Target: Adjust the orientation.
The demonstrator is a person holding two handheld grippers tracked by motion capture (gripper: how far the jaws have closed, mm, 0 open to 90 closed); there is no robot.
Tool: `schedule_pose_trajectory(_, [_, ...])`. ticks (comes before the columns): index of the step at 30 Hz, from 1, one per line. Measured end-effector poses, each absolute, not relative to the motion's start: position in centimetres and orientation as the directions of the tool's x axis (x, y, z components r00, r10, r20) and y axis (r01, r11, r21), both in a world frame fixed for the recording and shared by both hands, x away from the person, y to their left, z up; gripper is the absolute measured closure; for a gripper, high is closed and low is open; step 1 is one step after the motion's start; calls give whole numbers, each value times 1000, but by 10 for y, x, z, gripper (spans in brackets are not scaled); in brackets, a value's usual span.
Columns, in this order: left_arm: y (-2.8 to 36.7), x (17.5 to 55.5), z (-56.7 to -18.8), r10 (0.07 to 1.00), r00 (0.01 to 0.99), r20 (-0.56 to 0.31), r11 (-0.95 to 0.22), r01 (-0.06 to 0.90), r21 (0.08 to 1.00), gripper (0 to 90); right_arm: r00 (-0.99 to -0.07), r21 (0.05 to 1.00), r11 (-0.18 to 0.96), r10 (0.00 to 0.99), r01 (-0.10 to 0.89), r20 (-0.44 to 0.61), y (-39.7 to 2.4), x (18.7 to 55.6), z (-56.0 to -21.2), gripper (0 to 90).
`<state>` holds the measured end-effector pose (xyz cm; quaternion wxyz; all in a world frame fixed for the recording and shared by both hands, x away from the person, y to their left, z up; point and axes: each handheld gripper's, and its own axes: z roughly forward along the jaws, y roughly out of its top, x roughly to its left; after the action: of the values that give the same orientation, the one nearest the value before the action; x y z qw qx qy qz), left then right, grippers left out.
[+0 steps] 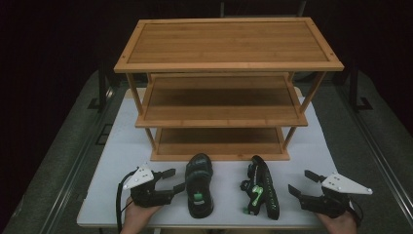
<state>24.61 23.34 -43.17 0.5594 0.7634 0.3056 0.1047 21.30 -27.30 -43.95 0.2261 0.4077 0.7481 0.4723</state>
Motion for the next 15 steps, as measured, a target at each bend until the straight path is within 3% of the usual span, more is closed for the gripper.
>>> schedule_pose_trajectory(15, [203, 256, -426, 521, 835, -176, -213, 326, 921, 426, -564, 893, 213, 824, 397, 54, -274, 212, -439, 205])
